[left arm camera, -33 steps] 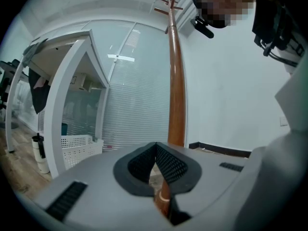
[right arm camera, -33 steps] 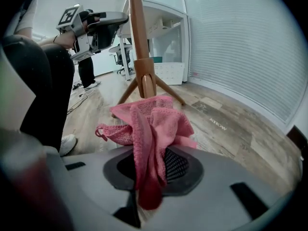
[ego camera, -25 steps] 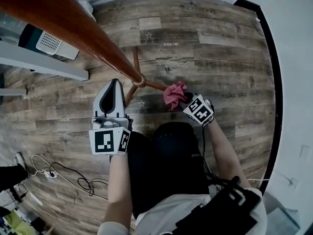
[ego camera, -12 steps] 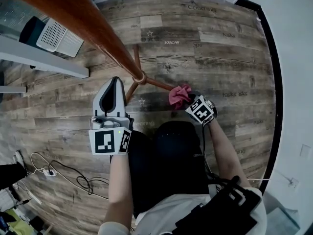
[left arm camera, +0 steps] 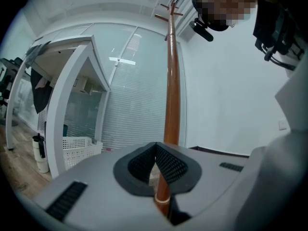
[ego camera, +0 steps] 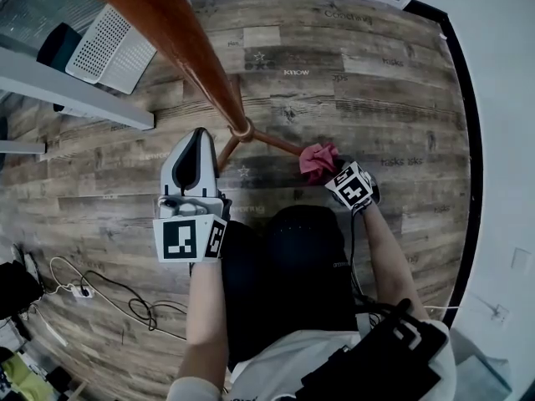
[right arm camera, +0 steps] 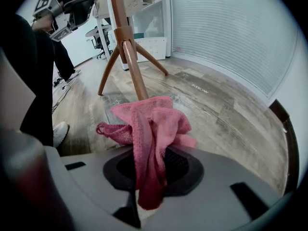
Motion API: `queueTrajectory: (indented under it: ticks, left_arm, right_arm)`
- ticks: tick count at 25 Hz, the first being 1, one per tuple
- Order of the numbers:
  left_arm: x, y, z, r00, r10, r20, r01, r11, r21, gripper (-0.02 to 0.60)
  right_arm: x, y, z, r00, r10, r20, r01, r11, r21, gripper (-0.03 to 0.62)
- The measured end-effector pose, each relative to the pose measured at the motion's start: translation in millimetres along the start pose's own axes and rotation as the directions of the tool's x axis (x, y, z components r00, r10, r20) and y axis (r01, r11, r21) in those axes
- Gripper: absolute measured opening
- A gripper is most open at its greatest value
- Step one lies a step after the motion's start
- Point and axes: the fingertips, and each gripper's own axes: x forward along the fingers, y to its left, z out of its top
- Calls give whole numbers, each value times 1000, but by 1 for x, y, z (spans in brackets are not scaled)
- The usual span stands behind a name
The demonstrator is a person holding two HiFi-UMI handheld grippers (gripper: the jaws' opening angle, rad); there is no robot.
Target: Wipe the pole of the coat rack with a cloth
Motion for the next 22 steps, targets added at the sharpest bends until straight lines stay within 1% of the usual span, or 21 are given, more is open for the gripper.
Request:
queueTrajectory:
  ticks: [3,8,10,12,15,17,20,22]
  left_arm:
    - [-2,0,1,1000,5,6,-5,1000,-5,14]
    - [-7,3,4,1000,18,20,-18,1000,-20,14]
    - [-10,4,7,999,25,30,-24,999,-41,14]
    - [-12,3,8,999,22,37,-20,999,-50,14]
    - [-13,0,11,999,12,44,-10,999,-35,14]
    - [-13,-1,11,999,2,42,-1,1000,-26,14]
    - [-13,-5,10,999,-14,39,14,1000,-4,14]
    - [-12,-6,9,999,-18,34,18,1000,7,14]
  right_arm:
    - [-15,-4,13,999,-26,35,27,999,-22,95]
    - [-39,-9,49,989,-90,119,102,989,-104,95]
    - [-47,-8,66,982,-95,161,115,986,-121,95]
    - [-59,-4,89,970,-77,232,104,989,-103,95]
    - [-85,2,131,929,-46,368,73,996,-58,95]
    - [-105,3,158,900,-49,433,95,992,-84,95]
    - [-136,9,195,861,-54,505,147,978,-146,95]
    - [-159,15,218,827,-51,560,179,968,-176,95]
